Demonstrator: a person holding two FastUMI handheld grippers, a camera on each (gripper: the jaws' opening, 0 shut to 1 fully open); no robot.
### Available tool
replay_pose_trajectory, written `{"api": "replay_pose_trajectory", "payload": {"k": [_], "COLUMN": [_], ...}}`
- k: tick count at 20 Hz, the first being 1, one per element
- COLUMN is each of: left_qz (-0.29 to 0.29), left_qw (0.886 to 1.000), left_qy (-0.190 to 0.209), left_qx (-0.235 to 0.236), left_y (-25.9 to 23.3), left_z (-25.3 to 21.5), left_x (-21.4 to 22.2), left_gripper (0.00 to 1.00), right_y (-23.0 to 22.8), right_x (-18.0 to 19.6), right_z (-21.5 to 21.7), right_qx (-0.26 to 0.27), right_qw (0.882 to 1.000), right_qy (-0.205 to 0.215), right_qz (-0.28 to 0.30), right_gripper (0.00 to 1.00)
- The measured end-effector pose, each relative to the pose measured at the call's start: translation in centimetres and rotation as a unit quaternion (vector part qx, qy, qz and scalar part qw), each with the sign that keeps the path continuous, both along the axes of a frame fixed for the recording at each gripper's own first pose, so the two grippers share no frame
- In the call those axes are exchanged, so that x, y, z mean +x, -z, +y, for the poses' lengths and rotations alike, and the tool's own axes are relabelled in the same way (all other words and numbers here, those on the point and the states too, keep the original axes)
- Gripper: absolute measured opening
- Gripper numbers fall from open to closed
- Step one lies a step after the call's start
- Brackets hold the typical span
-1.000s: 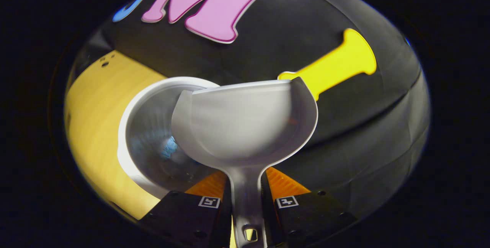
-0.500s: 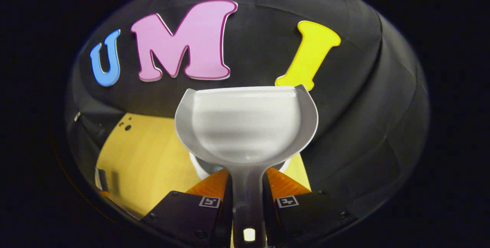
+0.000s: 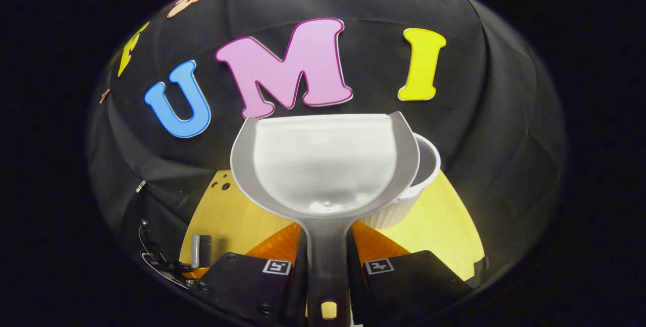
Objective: Pick up the small broom and dustpan from the desktop, sweep the trash into the dustpan with the broom, and then empty the trash into the garbage bin.
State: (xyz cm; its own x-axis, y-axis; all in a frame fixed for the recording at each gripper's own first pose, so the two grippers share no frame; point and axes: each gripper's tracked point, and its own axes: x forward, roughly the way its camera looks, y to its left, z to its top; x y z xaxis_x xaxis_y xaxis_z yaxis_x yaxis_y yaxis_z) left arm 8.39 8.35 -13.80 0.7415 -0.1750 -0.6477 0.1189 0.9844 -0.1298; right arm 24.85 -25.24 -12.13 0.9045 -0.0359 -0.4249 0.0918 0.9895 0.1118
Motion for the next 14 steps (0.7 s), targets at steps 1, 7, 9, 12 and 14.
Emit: {"api": "replay_pose_trajectory", "payload": {"k": [1,7,9,12,14], "left_qz": [0.004,0.032,0.039,0.051,0.064], "left_qw": [1.000,0.999,0.998,0.996,0.994], "left_qy": [0.006,0.015,0.020,0.020,0.012], "left_qx": [0.003,0.033,0.048,0.077,0.089], "left_y": [0.5,3.6,4.6,5.4,6.4], "left_z": [0.0,0.7,1.0,1.3,1.2], "left_x": [0.1,0.7,1.1,1.6,2.0], "left_gripper": [0.27,0.31,0.27,0.31,0.31], "right_y": [0.6,4.9,5.7,8.1,9.1], "right_x": [-0.1,-1.4,-2.3,-3.6,-4.4], "right_z": [0.1,0.8,0.7,0.7,0.6], "right_qx": [0.000,-0.004,-0.005,-0.018,-0.015], "right_qw": [1.000,0.993,0.990,0.982,0.976], "right_qy": [-0.006,-0.050,-0.055,-0.061,-0.063], "right_qz": [0.016,0.102,0.130,0.176,0.206], "right_gripper": [0.38,0.38,0.38,0.38,0.38]}}
